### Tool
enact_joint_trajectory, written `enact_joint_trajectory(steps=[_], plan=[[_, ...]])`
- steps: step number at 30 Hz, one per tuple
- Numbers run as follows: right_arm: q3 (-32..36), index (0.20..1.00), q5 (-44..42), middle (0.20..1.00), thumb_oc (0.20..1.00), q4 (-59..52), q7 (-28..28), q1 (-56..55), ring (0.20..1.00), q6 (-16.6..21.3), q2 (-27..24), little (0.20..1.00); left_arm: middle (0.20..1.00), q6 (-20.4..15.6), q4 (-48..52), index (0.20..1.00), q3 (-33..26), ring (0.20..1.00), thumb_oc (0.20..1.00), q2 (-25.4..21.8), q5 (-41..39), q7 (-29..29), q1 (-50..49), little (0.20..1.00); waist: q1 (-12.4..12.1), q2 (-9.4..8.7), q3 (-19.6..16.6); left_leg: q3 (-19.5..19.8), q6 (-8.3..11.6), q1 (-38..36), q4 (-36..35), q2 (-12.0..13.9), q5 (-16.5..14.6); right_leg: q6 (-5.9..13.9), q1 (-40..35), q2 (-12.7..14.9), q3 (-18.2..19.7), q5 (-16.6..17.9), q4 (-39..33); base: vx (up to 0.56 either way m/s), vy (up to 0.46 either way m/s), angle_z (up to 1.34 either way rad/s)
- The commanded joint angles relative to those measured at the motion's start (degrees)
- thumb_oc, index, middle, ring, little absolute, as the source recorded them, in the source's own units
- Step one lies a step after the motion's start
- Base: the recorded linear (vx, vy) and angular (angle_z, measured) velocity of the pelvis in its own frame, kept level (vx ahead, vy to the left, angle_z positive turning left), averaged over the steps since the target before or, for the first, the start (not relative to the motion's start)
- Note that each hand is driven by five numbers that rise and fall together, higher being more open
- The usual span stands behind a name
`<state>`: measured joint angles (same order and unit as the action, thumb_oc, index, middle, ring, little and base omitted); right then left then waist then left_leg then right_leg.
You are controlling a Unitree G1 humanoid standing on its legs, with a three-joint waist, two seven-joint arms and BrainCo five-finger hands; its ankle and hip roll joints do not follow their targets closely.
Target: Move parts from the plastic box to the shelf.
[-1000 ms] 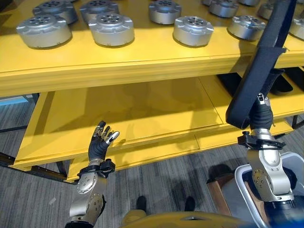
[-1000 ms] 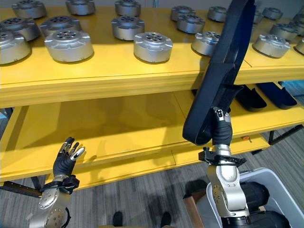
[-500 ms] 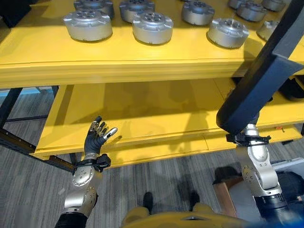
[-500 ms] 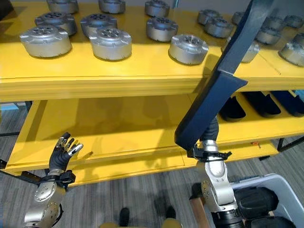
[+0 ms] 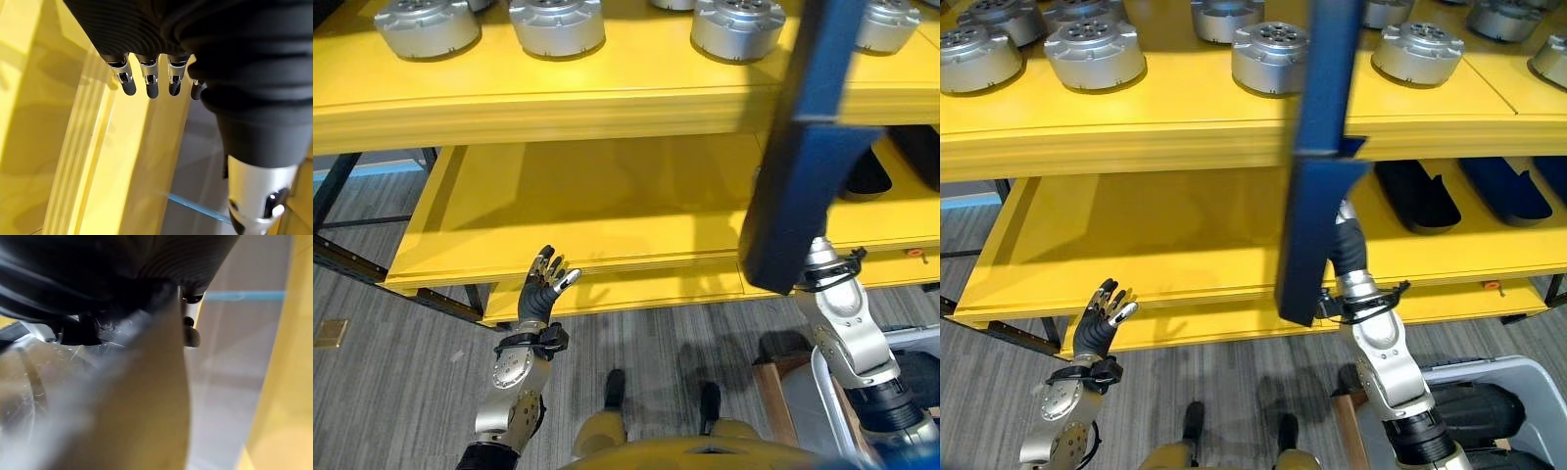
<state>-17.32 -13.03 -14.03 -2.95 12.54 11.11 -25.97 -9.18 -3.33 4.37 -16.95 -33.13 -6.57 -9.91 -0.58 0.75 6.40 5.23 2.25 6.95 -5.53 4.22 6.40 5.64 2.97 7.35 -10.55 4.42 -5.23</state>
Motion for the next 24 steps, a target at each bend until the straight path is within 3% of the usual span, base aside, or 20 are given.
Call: enact_joint_trajectory(steps=[1, 7, 14, 24], plan=[[-2.3, 0.200, 4.8, 0.200, 0.200, 0.0, 1.0, 8.7, 0.200, -0.5, 0.7, 0.200, 1.000, -3.8, 2.0, 1.000, -3.1, 1.000, 1.000, -3.4, 0.0, 0.0, 2.2, 1.000, -3.5, -2.37, -0.5, -0.4, -0.71, -4.6, 0.5, -1.4, -5.7, 2.80, 0.3, 5.1, -1.2, -5.0, 9.6, 0.02, -0.049, 0.12], [-10.0, 0.200, 12.8, 0.200, 0.200, 2.0, 1.0, 18.5, 0.200, -0.2, 1.4, 0.200, 1.000, -4.8, 1.6, 1.000, -4.3, 1.000, 1.000, -3.3, -0.5, -1.4, 2.3, 1.000, -5.8, -1.55, -1.4, 1.3, -0.08, -4.3, 0.5, -1.7, -5.1, 2.34, -2.2, 4.9, -3.1, -5.3, 7.9, 0.02, -0.039, 0.23], [-14.1, 0.200, 20.8, 0.200, 0.200, 4.7, 0.4, 22.5, 0.200, -0.9, 1.4, 0.200, 1.000, -5.5, 0.9, 1.000, -3.5, 1.000, 1.000, -3.6, 0.3, -2.2, 2.7, 1.000, -7.8, -1.20, -1.6, 3.6, -0.09, -4.2, 0.5, -2.6, -4.9, 2.36, -4.1, 5.4, -5.5, -5.8, 7.5, 0.02, -0.018, 0.28], [-17.8, 0.200, 30.8, 0.200, 0.200, 12.6, 1.2, 27.1, 0.200, -1.5, -7.9, 0.200, 1.000, -5.8, 0.4, 1.000, -2.6, 1.000, 1.000, -4.4, 1.1, -1.0, 2.1, 1.000, -9.8, -1.83, -0.9, 5.0, -0.39, -3.5, 0.5, -3.6, -5.0, 2.71, -5.3, 6.0, -7.4, -5.8, 6.7, 0.02, 0.001, 0.11]])
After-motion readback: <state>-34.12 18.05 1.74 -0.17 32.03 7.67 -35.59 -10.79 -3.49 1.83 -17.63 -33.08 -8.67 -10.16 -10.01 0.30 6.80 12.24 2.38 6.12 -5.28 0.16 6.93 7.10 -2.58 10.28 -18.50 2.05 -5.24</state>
